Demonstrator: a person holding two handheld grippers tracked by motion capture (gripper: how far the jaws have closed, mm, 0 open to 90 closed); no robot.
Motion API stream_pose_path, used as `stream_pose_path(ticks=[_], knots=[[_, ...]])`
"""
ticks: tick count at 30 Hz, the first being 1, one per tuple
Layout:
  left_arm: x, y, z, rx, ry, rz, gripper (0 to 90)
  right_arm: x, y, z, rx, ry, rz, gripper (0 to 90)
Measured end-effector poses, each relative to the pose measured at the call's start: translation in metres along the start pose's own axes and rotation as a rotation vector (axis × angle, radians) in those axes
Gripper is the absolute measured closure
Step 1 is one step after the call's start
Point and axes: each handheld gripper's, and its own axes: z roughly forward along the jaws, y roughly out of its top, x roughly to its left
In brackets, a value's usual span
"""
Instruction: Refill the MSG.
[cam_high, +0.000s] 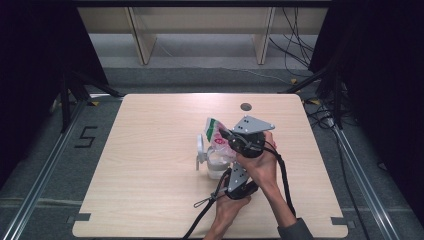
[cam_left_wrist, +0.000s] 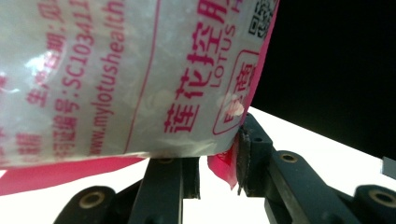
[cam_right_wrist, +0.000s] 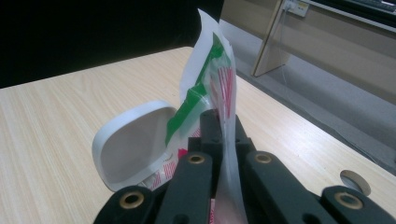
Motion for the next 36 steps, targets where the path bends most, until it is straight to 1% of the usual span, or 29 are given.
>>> stream_pose_path(ticks=[1, 2, 6, 7, 8, 9, 11, 13, 14, 15, 16, 17, 18, 20, 21, 23, 24, 25, 26, 27, 29, 30, 31, 33, 34, 36], knots=[[0.0004, -0.0001, 0.0009, -0.008, -0.01, 0.001, 73.1, 0.001, 0.0001, -0.0006, 0.005, 0.004, 0.015, 90.0], [0.0003, 0.0001, 0.001, -0.008, -0.012, 0.004, 73.1, 0.0004, 0.0005, -0.0012, 0.012, 0.012, 0.012, 90.0], [0.0001, 0.0, 0.0018, -0.007, -0.013, -0.001, 73.1, -0.0003, -0.0003, -0.0016, 0.004, -0.006, 0.023, 90.0], [0.0004, 0.0001, 0.0017, -0.007, -0.011, 0.001, 73.1, 0.0005, -0.0002, -0.0019, 0.016, 0.006, 0.04, 90.0], [0.0006, 0.0003, 0.0016, -0.008, -0.01, 0.001, 73.1, -0.0006, 0.0002, -0.0016, 0.013, 0.013, 0.022, 90.0], [0.0008, 0.0004, 0.0015, -0.008, -0.009, 0.001, 73.1, -0.0016, 0.0005, -0.0014, 0.001, 0.004, 0.01, 90.0], [0.0008, 0.0004, 0.0017, -0.006, -0.012, 0.001, 73.1, -0.0019, 0.0008, -0.0016, 0.001, 0.003, 0.018, 90.0], [0.0007, -0.0003, 0.0022, -0.006, -0.012, -0.001, 73.1, -0.003, 0.0003, -0.0005, 0.013, 0.007, 0.006, 90.0], [0.0014, 0.0002, 0.0018, -0.004, -0.013, 0.001, 73.1, -0.0022, 0.0003, -0.0006, 0.022, 0.015, 0.018, 90.0], [0.0019, 0.0004, 0.0015, -0.004, -0.009, 0.005, 73.1, -0.0038, 0.0007, -0.0014, 0.007, 0.002, 0.001, 90.0], [0.0022, 0.0007, 0.0014, -0.006, -0.005, 0.006, 73.2, -0.003, 0.0005, -0.001, -0.003, 0.01, 0.024, 90.0], [0.003, 0.001, 0.0012, -0.002, -0.005, 0.009, 73.1, -0.004, 0.0007, -0.0017, -0.006, 0.029, 0.041, 90.0], [0.0033, 0.0007, 0.0018, -0.008, -0.011, 0.002, 73.1, -0.0049, 0.0006, -0.0016, -0.022, 0.024, 0.039, 90.0], [0.0028, 0.0002, 0.0019, -0.005, -0.013, -0.003, 73.1, -0.0041, 0.0005, -0.0014, -0.013, 0.02, 0.037, 90.0], [0.0025, -0.0001, 0.0023, -0.008, -0.011, -0.003, 73.1, -0.0021, 0.0001, 0.0002, 0.009, 0.015, 0.018, 90.0], [0.0035, 0.0007, 0.0014, -0.006, -0.005, 0.0, 73.1, -0.0022, 0.0004, -0.0002, 0.006, 0.029, 0.04, 90.0], [0.0035, 0.0007, 0.0014, -0.006, -0.005, 0.0, 73.1, -0.0034, 0.0008, -0.0009, 0.001, 0.033, 0.037, 90.0], [0.0033, 0.0003, 0.0017, -0.005, -0.011, -0.006, 73.1, -0.0029, 0.0006, 0.0001, -0.01, 0.021, 0.031, 90.0], [0.003, -0.0001, 0.0021, -0.006, -0.01, -0.004, 73.1, -0.0027, 0.0007, 0.0006, 0.008, 0.024, 0.016, 90.0], [0.0027, 0.0, 0.002, -0.007, -0.009, -0.006, 73.0, -0.0016, 0.0003, 0.0014, 0.011, 0.016, 0.019, 90.0], [0.0029, 0.0004, 0.0015, -0.007, -0.009, -0.005, 73.0, -0.0024, 0.0006, 0.0012, 0.015, 0.031, 0.023, 90.0], [0.0027, 0.0003, 0.0017, -0.011, -0.012, -0.006, 73.1, -0.0019, 0.0006, 0.001, 0.008, 0.025, 0.033, 90.0], [0.0025, 0.0002, 0.0018, -0.012, -0.012, -0.005, 73.0, -0.0028, 0.0009, 0.0009, 0.008, 0.019, 0.016, 90.0], [0.0025, 0.0004, 0.0015, -0.011, -0.012, -0.005, 73.0, -0.0015, 0.0006, 0.0019, 0.001, 0.012, 0.017, 90.0], [0.0024, 0.0005, 0.0015, -0.01, -0.01, -0.005, 73.1, -0.0024, 0.001, 0.0012, 0.009, 0.021, 0.013, 90.0], [0.0022, 0.0006, 0.0015, -0.011, -0.01, -0.005, 73.0, -0.0025, 0.0011, 0.0012, 0.009, 0.021, 0.017, 90.0]])
